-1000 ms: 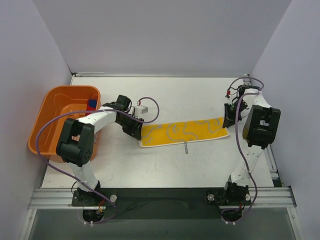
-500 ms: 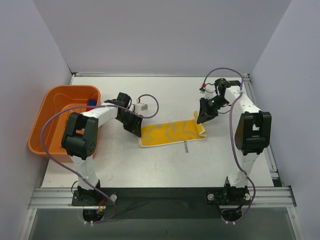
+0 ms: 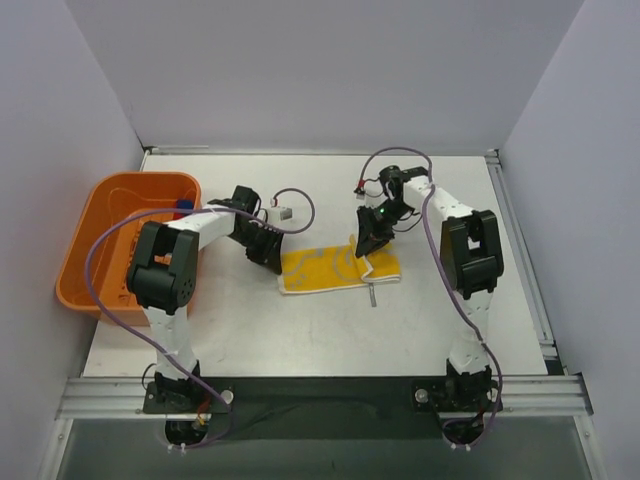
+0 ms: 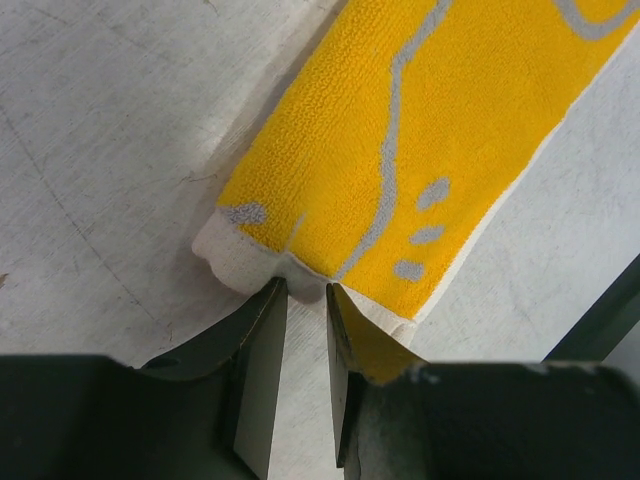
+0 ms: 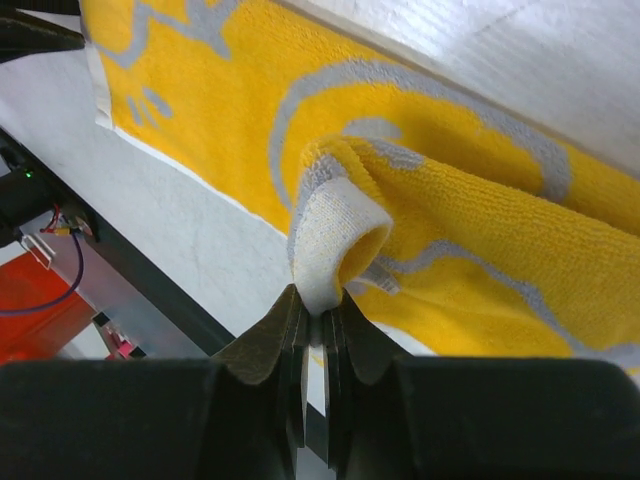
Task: Roll the towels
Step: Fold the towel
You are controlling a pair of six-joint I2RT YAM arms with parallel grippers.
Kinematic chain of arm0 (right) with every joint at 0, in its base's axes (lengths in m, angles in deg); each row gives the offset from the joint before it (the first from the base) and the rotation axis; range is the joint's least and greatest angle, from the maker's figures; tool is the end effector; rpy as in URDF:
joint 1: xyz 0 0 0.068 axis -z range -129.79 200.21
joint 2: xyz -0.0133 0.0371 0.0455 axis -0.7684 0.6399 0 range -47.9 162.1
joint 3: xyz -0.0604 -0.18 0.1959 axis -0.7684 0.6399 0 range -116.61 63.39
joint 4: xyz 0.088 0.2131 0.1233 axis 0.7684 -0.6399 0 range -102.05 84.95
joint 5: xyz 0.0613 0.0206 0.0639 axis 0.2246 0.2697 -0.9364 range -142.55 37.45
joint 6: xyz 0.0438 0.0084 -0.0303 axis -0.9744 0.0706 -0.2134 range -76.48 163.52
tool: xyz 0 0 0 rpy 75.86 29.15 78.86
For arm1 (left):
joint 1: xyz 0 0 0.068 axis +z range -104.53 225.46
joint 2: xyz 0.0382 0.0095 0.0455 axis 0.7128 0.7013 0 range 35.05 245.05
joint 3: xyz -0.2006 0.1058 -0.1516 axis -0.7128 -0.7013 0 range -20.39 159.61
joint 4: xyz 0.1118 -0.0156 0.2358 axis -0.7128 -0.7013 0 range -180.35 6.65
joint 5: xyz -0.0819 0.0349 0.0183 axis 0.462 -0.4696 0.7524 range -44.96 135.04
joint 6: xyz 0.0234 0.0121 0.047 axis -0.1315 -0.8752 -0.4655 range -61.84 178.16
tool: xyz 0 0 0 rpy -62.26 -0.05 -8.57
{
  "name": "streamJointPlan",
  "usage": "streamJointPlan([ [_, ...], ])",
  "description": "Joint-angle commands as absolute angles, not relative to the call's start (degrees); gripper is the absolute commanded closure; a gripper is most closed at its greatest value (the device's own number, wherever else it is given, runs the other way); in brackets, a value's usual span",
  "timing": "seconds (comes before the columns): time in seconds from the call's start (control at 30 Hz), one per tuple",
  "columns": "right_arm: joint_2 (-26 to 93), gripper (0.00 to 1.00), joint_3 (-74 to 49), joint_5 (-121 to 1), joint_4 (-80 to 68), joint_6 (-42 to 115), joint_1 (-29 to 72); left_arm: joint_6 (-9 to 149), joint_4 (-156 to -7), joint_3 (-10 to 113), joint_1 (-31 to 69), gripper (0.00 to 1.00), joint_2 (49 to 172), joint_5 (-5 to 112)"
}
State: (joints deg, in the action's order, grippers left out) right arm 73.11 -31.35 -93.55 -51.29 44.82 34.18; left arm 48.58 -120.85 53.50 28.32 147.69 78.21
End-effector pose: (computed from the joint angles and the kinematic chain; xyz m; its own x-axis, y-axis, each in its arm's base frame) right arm 0.4094 0.1420 0.1890 -0.9074 -0.2786 -0.3147 -0.4187 0.6648 0.6186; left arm 0.3525 -0.1291 0.1498 -0.8534 0.4091 -0.3230 0.5205 0.7032 -0.4844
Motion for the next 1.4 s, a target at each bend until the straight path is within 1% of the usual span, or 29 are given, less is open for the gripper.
streamJointPlan([
  [0.0,75.06,1.00,-34.08,-94.74,-52.07,42.22,33.60,48.49,-120.79,55.19,28.24,0.66,148.87,79.23],
  [0.33,78.05,1.00,-35.13,-94.65,-51.28,41.15,32.29,48.75,-120.79,54.93,28.33,0.66,148.79,79.23],
  [0.4,77.88,0.87,-34.61,-95.44,-51.46,41.32,32.11,48.75,-120.79,55.11,28.41,0.63,148.52,79.67],
  [0.43,77.61,0.79,-34.52,-95.71,-51.54,41.50,32.20,48.67,-120.79,55.19,28.50,0.63,147.91,80.36],
  [0.5,75.77,0.71,-34.43,-96.32,-52.07,42.72,32.81,48.41,-120.88,55.28,28.68,0.63,146.86,81.51],
  [0.53,74.98,0.65,-34.60,-97.37,-52.77,43.17,34.20,48.23,-120.88,55.20,28.68,0.63,144.94,82.82],
  [0.63,71.90,0.63,-35.83,-99.75,-53.48,45.54,38.59,46.82,-120.62,54.41,28.15,0.63,140.11,84.32],
  [0.7,71.37,0.64,-36.88,-99.49,-53.65,46.50,40.63,46.47,-120.79,53.88,27.28,0.63,137.99,84.33],
  [0.77,72.85,0.68,-38.29,-96.68,-54.09,48.17,42.21,46.56,-120.97,53.09,26.57,0.63,137.62,84.24],
  [0.87,76.01,0.75,-39.78,-93.88,-53.92,49.93,42.83,47.43,-121.14,52.21,25.17,0.66,139.11,83.89],
  [1.07,81.12,0.81,-39.79,-88.78,-53.13,52.04,41.96,50.60,-120.88,53.61,23.67,0.68,145.52,83.19],
  [1.17,80.87,0.85,-36.46,-87.37,-53.04,53.10,41.86,50.69,-121.14,54.92,23.76,0.70,148.25,81.26],
  [1.2,80.34,0.87,-33.58,-86.92,-52.95,53.62,41.69,50.25,-121.32,55.37,23.84,0.71,149.21,80.55],
  [1.3,76.31,0.87,-28.12,-86.66,-52.69,53.89,41.34,48.59,-121.93,58.70,24.37,0.72,152.11,78.27],
  [1.37,72.02,0.87,-21.62,-87.70,-52.60,53.46,40.55,47.09,-122.46,62.03,25.07,0.72,154.48,76.60],
])
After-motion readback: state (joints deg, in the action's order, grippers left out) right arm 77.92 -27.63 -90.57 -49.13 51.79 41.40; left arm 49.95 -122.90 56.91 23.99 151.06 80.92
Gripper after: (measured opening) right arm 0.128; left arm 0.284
